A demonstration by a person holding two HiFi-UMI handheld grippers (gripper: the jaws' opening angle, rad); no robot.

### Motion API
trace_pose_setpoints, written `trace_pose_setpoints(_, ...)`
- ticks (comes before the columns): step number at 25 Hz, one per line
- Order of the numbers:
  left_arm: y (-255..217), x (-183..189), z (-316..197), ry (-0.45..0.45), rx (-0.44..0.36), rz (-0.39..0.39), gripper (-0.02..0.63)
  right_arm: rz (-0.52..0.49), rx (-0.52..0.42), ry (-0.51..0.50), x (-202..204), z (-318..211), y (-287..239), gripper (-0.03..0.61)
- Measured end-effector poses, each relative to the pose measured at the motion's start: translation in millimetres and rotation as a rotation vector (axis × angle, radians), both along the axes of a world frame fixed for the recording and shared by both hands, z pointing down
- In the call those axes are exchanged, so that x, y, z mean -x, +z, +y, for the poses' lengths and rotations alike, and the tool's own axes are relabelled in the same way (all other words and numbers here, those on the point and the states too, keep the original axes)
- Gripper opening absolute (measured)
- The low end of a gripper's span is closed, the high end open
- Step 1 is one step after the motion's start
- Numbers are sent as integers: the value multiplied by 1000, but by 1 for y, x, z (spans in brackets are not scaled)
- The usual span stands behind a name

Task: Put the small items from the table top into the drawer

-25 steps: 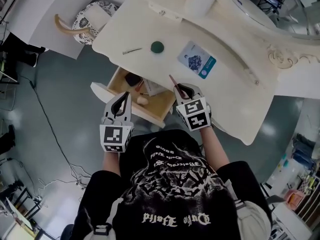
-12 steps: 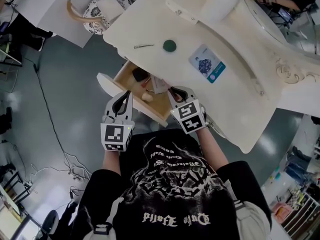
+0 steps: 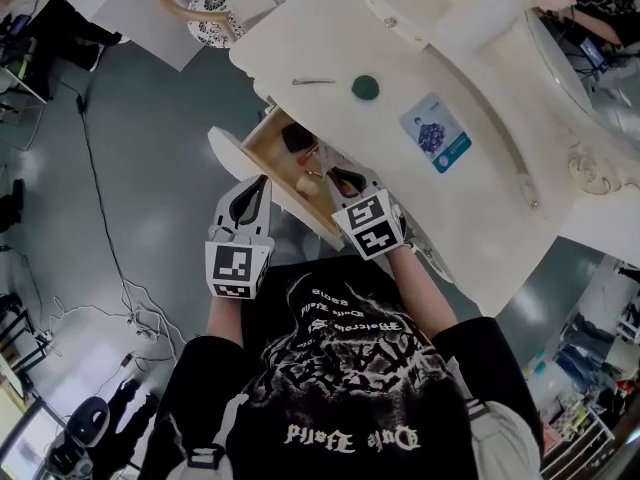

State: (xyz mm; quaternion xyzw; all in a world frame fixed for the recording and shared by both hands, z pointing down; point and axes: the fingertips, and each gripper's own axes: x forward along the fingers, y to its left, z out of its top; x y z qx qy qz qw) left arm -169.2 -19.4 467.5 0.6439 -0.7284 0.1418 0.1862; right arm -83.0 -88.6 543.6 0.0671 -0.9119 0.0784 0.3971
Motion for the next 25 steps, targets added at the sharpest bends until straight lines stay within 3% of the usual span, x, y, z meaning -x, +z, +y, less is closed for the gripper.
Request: trace_pose_setpoints(25,17,57,15,-96,46,35,15,40,94,-95,83,27,41,52)
